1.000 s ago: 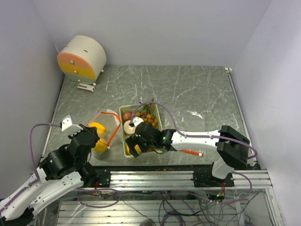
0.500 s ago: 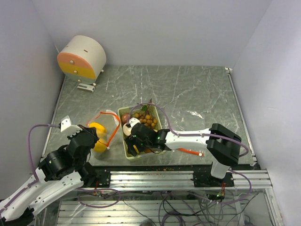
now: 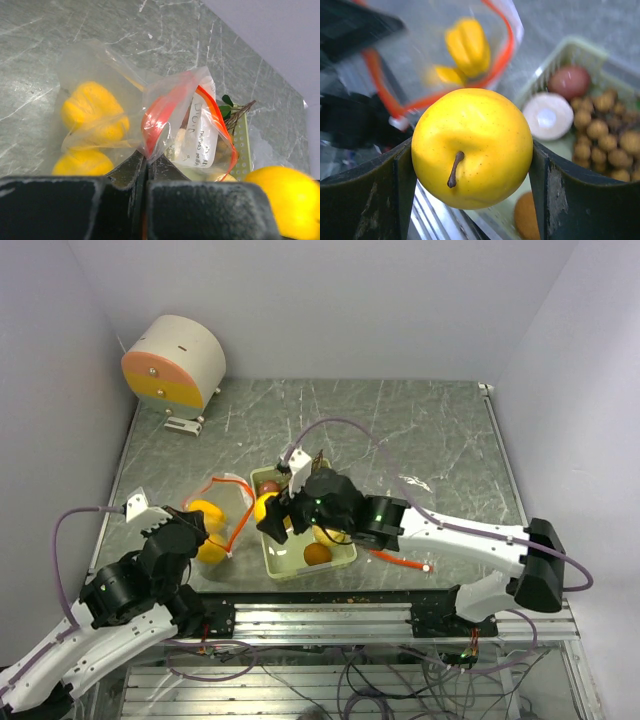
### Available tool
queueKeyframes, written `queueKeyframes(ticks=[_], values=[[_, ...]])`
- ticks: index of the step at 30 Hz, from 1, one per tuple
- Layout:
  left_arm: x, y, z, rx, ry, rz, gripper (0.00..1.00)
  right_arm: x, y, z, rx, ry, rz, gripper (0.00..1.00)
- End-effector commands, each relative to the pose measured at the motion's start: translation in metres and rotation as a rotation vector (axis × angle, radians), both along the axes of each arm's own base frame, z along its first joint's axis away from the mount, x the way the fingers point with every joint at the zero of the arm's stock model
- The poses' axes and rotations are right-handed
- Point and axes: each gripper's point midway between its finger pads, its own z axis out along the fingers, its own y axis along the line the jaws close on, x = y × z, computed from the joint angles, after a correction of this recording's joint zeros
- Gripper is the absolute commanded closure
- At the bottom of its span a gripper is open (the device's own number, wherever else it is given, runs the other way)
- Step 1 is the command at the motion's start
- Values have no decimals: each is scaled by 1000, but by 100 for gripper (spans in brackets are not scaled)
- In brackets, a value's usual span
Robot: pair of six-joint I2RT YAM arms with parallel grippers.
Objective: Place the food in the zip-top bag and seal the zipper
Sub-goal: Place the fake fruit in the zipper food storage bag.
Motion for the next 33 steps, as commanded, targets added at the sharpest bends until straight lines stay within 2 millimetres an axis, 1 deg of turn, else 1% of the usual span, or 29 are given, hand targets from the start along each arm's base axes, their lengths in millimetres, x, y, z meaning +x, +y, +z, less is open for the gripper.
queueKeyframes(ticks=[1, 2, 3, 6, 8, 11, 12, 15, 17, 19, 20, 22, 23, 26, 30, 33], values=[[4, -6, 6, -22, -42, -24, 93, -4, 26, 78, 211, -120, 111, 49], [4, -8, 7, -23, -45, -32, 93, -3, 32, 91, 242, -137, 129, 49], [5, -9, 7, -24, -48, -40, 93, -4, 37, 98, 264, -147, 146, 48], [6, -18, 7, -24, -56, -78, 93, -5, 56, 108, 313, -153, 190, 48], [8, -25, 8, -36, -67, -107, 93, -3, 67, 104, 322, -148, 199, 47], [8, -31, 9, -47, -78, -136, 93, 6, 79, 87, 298, -132, 180, 47], [8, -31, 9, -46, -80, -137, 93, 8, 84, 78, 282, -121, 181, 45], [7, -30, 10, -43, -83, -137, 93, 12, 91, 59, 245, -105, 172, 39], [7, -30, 10, -44, -84, -138, 93, 25, 89, 43, 191, -113, 105, 36], [7, -30, 11, -45, -84, -142, 93, 41, 81, 30, 144, -137, 17, 28], [7, -31, 11, -45, -84, -143, 93, 44, 78, 26, 128, -143, 2, 23], [7, -30, 10, -40, -79, -141, 93, 47, 76, 25, 113, -151, -14, 5], [7, -30, 10, -39, -77, -139, 93, 47, 75, 26, 113, -154, -16, 1], [8, -31, 8, -41, -77, -139, 93, 47, 71, 33, 120, -164, -16, 0], [9, -33, 5, -39, -69, -140, 93, 42, 63, 48, 150, -171, -7, 0], [10, -34, 1, -31, -53, -134, 93, 37, 50, 64, 180, -173, -18, 0]])
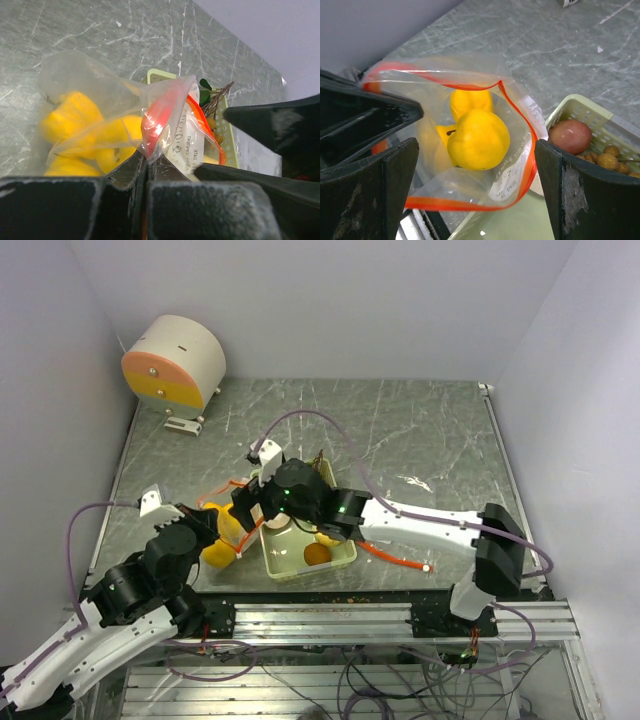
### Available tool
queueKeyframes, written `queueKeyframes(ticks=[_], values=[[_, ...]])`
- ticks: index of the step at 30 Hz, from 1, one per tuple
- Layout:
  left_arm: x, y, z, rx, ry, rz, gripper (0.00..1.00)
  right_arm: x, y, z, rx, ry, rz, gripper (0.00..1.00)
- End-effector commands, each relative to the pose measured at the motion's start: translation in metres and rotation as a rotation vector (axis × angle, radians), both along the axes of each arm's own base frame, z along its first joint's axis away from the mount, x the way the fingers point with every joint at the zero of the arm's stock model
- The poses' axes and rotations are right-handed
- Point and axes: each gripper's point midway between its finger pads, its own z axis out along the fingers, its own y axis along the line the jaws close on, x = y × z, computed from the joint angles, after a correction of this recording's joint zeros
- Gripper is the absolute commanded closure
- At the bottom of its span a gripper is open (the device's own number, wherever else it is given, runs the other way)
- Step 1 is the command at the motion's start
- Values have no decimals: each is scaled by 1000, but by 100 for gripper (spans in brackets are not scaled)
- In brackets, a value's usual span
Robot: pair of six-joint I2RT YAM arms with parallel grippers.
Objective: Place the food in the zip-top bag and seal the zipper
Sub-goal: Place the fake fruit in the zipper food storage bag, then pick up the fake fruit from the bin.
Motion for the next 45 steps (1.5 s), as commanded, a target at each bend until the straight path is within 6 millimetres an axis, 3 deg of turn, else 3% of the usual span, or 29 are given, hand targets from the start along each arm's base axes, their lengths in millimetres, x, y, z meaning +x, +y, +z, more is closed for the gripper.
queueKeyframes(ticks=[1, 3, 5, 10, 14, 18, 23, 36, 45], values=[[4, -5, 0, -9, -1, 5, 93, -1, -26, 46, 84, -40, -47, 0], [5, -3, -1, -1, 9, 15, 93, 1, -46, 49, 80, -39, -113, 0], [4, -1, -1, 3, 13, 27, 93, 8, -70, 39, 22, -26, -207, 0], [3, 2, 0, 3, 11, 35, 93, 10, -124, -22, -212, 63, -383, 0], [2, 9, 1, -4, 6, 61, 93, -1, -148, -65, -334, 146, -438, 0], [1, 14, 4, -9, 1, 76, 93, -5, -168, -90, -407, 185, -504, 0], [-1, 17, 3, -6, -1, 86, 93, -5, -175, -115, -490, 191, -534, 0], [-2, 20, 4, -8, -4, 94, 93, 5, -165, -162, -563, 227, -506, 0], [-3, 21, 2, -9, 2, 94, 93, 5, -174, -195, -626, 262, -518, 6]])
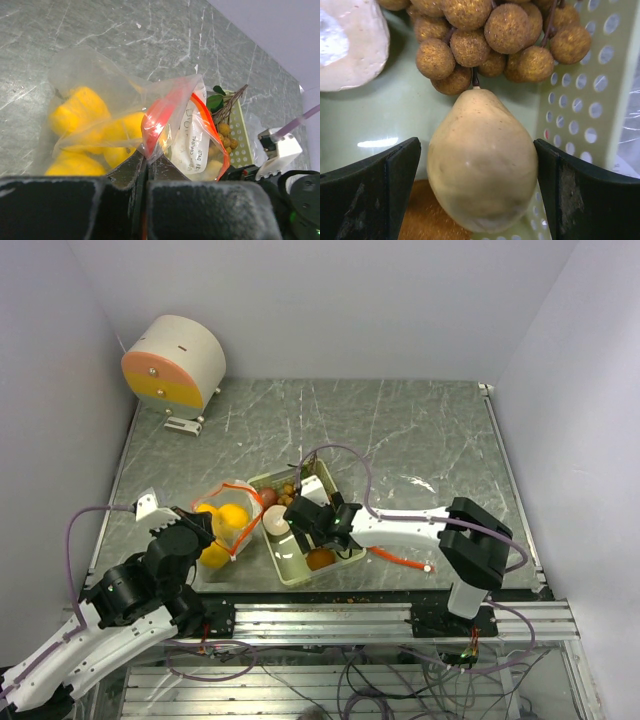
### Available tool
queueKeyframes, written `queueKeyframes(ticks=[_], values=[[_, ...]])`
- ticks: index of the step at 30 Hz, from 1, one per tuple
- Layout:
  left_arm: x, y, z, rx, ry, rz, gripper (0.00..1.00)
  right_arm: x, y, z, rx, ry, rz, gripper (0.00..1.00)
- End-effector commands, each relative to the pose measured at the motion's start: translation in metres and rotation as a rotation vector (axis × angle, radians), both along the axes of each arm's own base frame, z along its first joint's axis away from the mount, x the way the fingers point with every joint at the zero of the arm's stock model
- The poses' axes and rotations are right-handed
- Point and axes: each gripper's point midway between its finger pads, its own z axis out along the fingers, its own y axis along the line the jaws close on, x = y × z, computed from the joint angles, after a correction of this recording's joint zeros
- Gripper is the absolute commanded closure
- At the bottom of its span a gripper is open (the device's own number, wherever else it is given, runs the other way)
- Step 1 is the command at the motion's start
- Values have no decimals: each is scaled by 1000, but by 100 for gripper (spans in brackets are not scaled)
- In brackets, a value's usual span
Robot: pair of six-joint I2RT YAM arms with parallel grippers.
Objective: Place the food in the zip-top bag and seal the zipper
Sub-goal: Pick up the fake fruit from the bin.
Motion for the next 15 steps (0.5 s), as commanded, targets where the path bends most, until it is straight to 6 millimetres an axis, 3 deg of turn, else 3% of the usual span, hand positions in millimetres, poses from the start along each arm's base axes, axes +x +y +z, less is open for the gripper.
queueKeyframes(ticks=[1, 4, 7, 9, 12, 15], values=[[0, 7, 12, -29, -32, 31, 93, -1, -9, -20, -38, 26, -15, 6], [-1, 8, 11, -32, -29, 31, 93, 1, -9, -20, -38, 19, -22, 16], [-2, 9, 10, -35, -28, 33, 93, 4, -6, -9, -13, 0, -25, 31], [-2, 9, 10, -36, -29, 35, 93, 6, -4, 3, 14, -15, -23, 35], [-2, 9, 10, -32, -27, 33, 93, 7, 5, 32, 77, -40, 2, 39], [-2, 9, 11, -32, -28, 35, 93, 2, 20, 78, 205, -63, 80, 40]])
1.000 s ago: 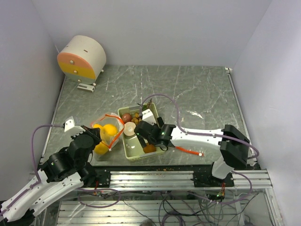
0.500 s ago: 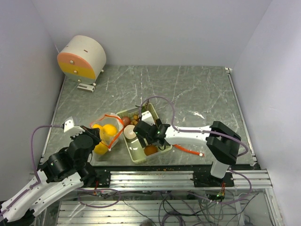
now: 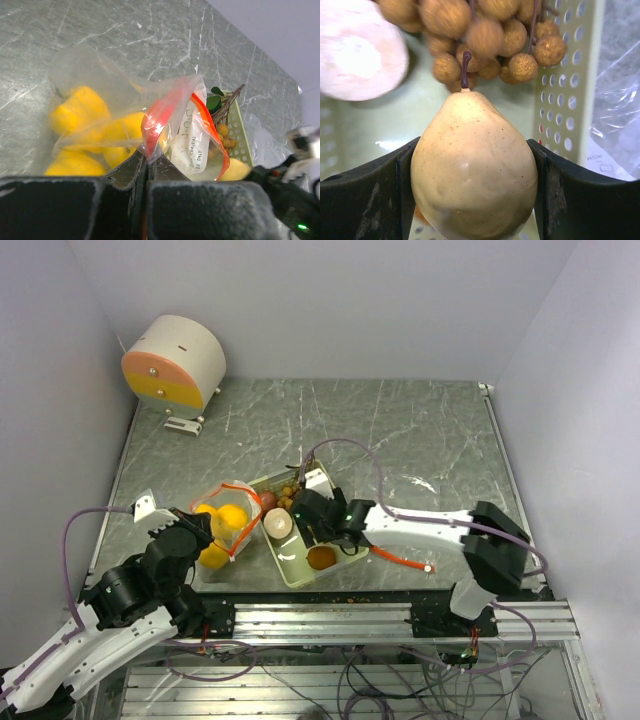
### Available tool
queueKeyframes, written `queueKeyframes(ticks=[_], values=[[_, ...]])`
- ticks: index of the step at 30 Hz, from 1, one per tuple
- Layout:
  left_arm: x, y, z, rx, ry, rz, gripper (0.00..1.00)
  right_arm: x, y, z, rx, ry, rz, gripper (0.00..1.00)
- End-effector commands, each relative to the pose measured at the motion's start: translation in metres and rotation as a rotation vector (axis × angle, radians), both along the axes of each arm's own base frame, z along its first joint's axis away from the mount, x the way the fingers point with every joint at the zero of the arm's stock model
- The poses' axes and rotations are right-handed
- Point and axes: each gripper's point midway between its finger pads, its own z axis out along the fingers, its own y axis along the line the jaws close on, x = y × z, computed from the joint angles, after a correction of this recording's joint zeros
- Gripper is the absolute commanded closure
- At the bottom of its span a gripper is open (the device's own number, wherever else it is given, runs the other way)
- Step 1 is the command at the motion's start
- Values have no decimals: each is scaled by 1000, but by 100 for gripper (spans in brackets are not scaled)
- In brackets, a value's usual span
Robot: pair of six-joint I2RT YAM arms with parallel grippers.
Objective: Place the food in the zip-top bag and seal the zipper
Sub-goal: Pick up the fake fruit from the bin, then place the fake fruit in the zipper food storage bag.
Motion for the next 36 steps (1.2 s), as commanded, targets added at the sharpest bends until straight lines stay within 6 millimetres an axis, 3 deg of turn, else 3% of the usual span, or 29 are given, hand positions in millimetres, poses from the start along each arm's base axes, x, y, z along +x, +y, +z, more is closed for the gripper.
queueKeyframes(ticks=[1, 7, 11, 19, 28, 33, 36], values=[[0, 7, 11, -23, -26, 32, 93, 0, 31, 88, 242, -81, 109, 40], [1, 3, 12, -28, -30, 21, 93, -38, 85, 194, 650, -148, 480, 40], [2, -5, 13, -37, -35, -19, 93, -50, 121, 222, 763, -160, 643, 40], [-1, -8, 16, -57, -41, -47, 93, -36, 173, 228, 851, -169, 683, 40], [0, -11, 17, -66, -53, -58, 93, -23, 198, 181, 817, -75, 616, 39], [1, -14, 18, -66, -51, -67, 93, -17, 200, 157, 764, -50, 572, 22], [2, -17, 17, -71, -53, -73, 93, -14, 201, 153, 754, -50, 555, 1]])
